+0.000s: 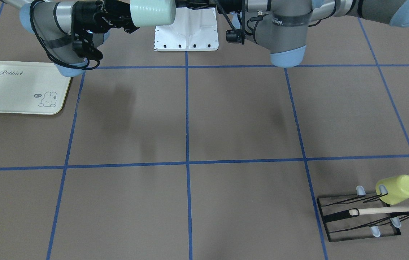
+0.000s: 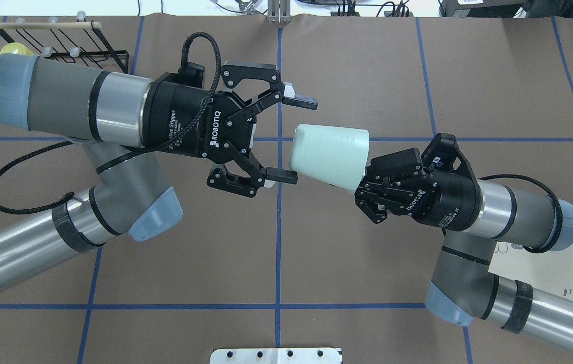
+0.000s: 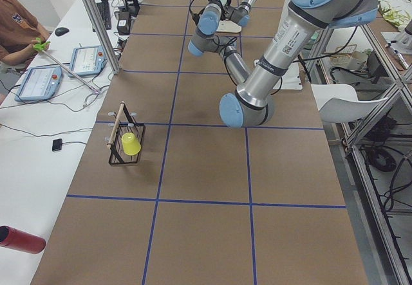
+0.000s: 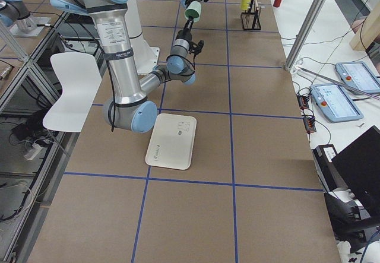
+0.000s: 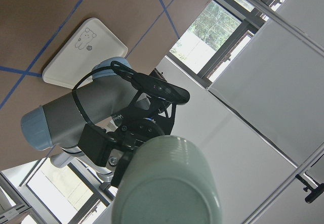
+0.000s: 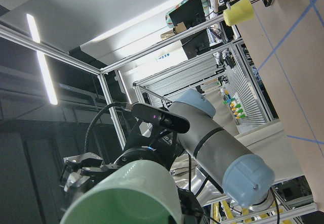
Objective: Left arm grabs green cup and hands to right arm on tray
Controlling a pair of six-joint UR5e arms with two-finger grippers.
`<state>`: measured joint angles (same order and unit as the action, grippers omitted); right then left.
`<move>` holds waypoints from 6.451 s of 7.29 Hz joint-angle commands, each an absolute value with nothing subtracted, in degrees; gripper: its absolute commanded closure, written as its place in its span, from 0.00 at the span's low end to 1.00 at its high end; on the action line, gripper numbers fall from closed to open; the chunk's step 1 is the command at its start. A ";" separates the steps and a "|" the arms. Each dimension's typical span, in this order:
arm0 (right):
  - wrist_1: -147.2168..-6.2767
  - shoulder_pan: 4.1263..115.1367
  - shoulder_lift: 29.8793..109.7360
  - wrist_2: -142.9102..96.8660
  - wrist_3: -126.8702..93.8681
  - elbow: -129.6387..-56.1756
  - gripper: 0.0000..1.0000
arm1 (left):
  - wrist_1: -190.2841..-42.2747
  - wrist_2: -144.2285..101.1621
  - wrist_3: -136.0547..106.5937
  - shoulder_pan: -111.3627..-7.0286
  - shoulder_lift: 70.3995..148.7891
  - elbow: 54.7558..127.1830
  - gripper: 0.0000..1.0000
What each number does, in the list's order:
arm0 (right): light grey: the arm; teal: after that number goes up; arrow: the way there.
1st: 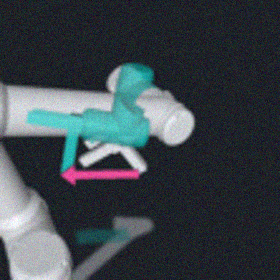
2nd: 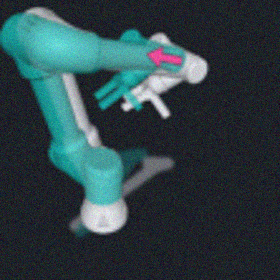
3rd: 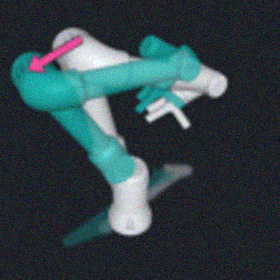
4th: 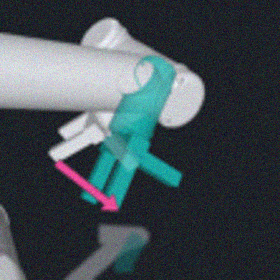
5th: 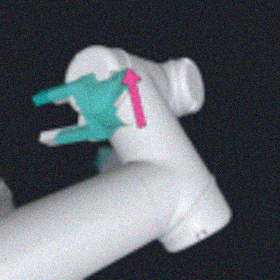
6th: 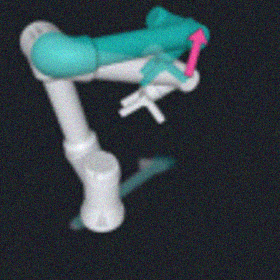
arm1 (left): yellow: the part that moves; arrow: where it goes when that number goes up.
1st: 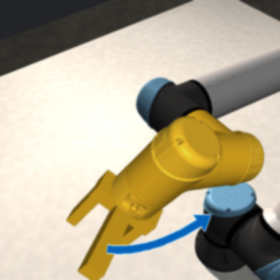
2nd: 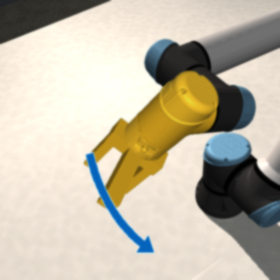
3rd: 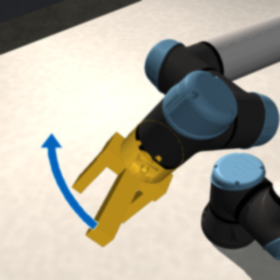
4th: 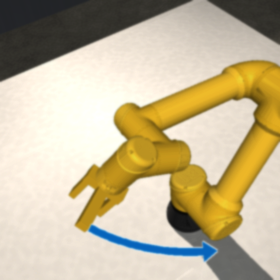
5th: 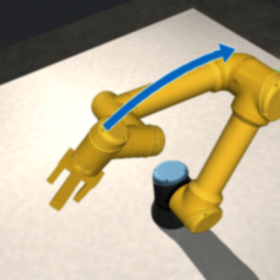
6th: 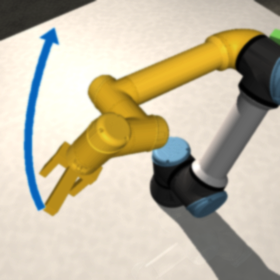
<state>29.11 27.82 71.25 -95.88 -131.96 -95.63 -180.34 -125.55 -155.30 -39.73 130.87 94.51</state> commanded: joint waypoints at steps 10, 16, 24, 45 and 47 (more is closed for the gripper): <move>-2.66 56.39 77.33 -132.58 -92.37 -87.36 1.00 | -137.16 -142.94 -92.87 -68.46 119.46 95.01 0.00; -63.11 63.19 88.32 -132.82 -42.88 -106.62 1.00 | -115.26 -131.92 -51.18 -72.59 109.34 95.71 0.00; -67.81 56.79 109.76 -131.49 -34.45 -112.52 1.00 | -91.86 -128.94 -36.91 -72.42 104.06 109.41 0.00; -91.39 79.72 93.88 -131.40 -20.92 -113.03 0.00 | -91.41 -132.10 -3.51 -81.74 85.61 104.60 0.00; -91.41 79.54 93.25 -131.22 -21.09 -112.24 0.00 | -91.32 -132.28 -4.30 -81.83 85.52 104.42 0.00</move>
<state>-90.98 79.56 93.76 -131.33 -21.25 -112.59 -91.35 -132.18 -4.10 -81.71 85.59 104.78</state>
